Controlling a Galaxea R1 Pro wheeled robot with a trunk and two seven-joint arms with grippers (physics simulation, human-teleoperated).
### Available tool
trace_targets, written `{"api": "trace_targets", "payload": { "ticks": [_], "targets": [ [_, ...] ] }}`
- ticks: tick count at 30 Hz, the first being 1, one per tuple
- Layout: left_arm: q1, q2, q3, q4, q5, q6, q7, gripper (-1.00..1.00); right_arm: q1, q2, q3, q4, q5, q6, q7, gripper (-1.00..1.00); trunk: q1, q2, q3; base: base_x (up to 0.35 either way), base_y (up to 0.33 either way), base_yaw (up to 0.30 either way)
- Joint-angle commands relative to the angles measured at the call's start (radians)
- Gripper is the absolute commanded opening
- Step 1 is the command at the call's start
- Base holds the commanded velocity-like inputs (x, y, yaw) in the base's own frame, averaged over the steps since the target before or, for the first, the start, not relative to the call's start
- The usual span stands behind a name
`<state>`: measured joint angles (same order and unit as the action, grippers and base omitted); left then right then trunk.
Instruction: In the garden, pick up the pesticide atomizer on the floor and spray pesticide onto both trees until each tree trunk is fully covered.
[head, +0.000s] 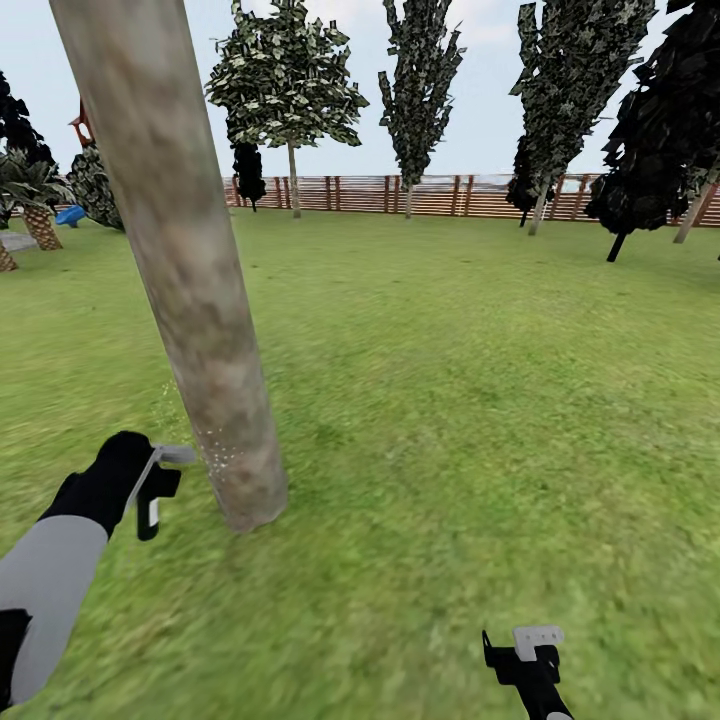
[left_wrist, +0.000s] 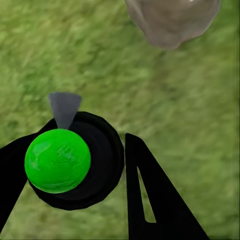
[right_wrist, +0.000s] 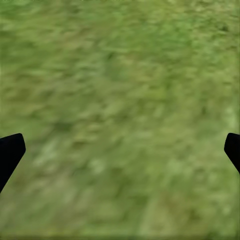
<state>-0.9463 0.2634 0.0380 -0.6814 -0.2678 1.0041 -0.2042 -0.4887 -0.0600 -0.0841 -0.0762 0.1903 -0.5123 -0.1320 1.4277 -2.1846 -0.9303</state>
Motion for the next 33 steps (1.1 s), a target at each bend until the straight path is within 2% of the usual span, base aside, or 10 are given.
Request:
{"api": "trace_targets", "payload": {
  "ticks": [1,10,16,33],
  "targets": [
    [0.003,-0.002,-0.001,-0.002,-0.013,0.002,-0.018,-1.00,-0.001,0.000,-0.008,0.001,0.011,-0.003,-0.003,1.00,0.000,0.000,-0.001,0.000,0.000,0.000],
    [0.009,-0.009,-0.007,-0.007,-0.013,0.002,-0.026,-1.00,-0.001,0.000,-0.008,0.001,0.011,-0.003,-0.003,1.00,0.000,0.000,-0.001,0.220,0.000,0.000],
    [0.009,-0.009,-0.004,-0.008,-0.011,0.002,-0.026,-1.00,-0.001,0.000,-0.008,0.001,0.011,-0.003,-0.003,1.00,0.000,0.000,-0.001,0.041,-0.011,0.000],
    [0.009,-0.009,-0.004,-0.009,-0.008,0.001,-0.026,-1.00,-0.001,0.000,-0.008,0.001,0.011,-0.003,-0.003,1.00,0.000,0.000,-0.001,-0.063,-0.250,0.000]
  ]
}}
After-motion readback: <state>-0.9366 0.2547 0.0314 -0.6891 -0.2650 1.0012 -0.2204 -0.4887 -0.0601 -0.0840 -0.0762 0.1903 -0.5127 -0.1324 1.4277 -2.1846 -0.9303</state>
